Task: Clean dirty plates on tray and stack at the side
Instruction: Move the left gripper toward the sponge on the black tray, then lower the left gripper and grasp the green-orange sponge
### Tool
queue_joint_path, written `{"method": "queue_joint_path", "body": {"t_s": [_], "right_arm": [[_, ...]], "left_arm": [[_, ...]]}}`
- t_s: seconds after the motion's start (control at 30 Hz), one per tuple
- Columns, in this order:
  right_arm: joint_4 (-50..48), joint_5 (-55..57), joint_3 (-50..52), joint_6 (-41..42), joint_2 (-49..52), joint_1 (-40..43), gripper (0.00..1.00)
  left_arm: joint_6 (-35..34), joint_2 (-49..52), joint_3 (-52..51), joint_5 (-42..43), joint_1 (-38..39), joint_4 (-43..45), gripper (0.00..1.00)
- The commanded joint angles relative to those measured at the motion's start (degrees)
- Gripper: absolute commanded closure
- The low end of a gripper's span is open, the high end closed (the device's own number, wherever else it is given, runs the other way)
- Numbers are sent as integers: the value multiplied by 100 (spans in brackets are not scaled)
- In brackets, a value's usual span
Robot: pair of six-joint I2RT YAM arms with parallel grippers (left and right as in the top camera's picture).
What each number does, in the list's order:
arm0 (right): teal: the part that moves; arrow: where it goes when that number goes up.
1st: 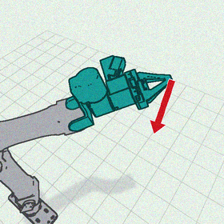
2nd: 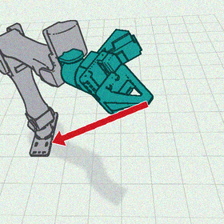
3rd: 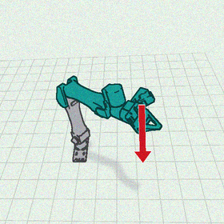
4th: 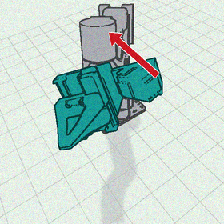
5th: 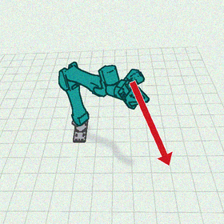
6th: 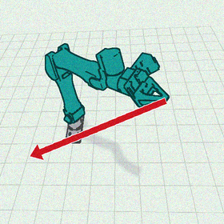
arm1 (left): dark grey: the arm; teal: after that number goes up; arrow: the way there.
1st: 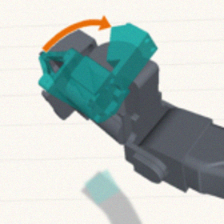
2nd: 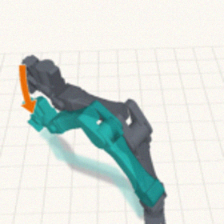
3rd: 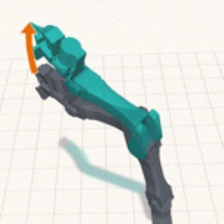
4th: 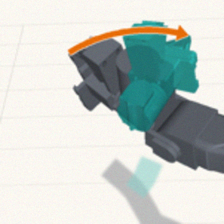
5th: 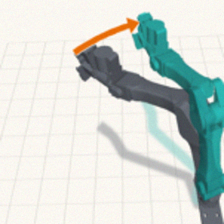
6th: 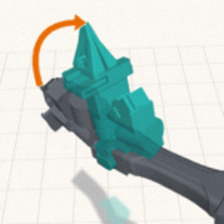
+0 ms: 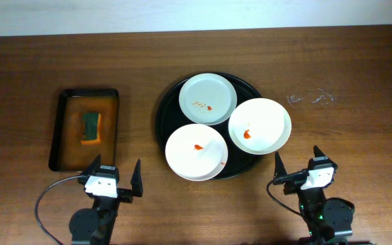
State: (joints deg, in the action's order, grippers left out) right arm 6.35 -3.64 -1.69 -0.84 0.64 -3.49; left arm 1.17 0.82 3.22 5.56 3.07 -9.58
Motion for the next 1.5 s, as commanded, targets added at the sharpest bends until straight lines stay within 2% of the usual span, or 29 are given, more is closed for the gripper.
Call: {"method": "queue_joint_path", "body": {"t_s": [0.0,0.2,0.37,0.5,0.63,0.7,0.83,0.9,1.0,1.1,1.37,1.47], "right_arm": [[503,72,-481,177,133,-26,1],[1370,-118,-1698,476,1484,-26,1],[2485,-389,-3150,474,3281,-26,1],[3495,-389,-4175,450,4535,-26,1],[3893,-968,-4682,452,5263,-26,1],[3891,-1445,-4686,450,5414,-26,1],[3893,-1443,-4686,452,5442,-26,1],[3893,-1440,-4686,452,5442,-26,1],[3893,-1440,-4686,452,5442,-26,1],[3893,-1443,-4686,452,5442,-26,1],[3912,-1440,-4686,452,5447,-26,1],[3915,-1440,-4686,452,5449,-26,2]], "left_arm": [[107,380,800,-308,24,-553,1],[109,2448,2299,-385,24,-1169,1],[111,4470,3995,-385,24,-2420,1],[109,5633,5270,-387,24,-3574,1],[107,5998,5506,-361,26,-3980,1],[107,6035,5506,-280,24,-3939,1],[105,6039,5523,-280,-28,-3740,1],[107,6188,5729,-286,-343,-3764,1],[109,6889,6334,-299,-1154,-3764,1],[107,7713,6467,-367,-1484,-3434,1],[105,9573,6465,-686,-1567,-2262,1],[107,10041,6465,-688,-1589,-2120,9]]}}
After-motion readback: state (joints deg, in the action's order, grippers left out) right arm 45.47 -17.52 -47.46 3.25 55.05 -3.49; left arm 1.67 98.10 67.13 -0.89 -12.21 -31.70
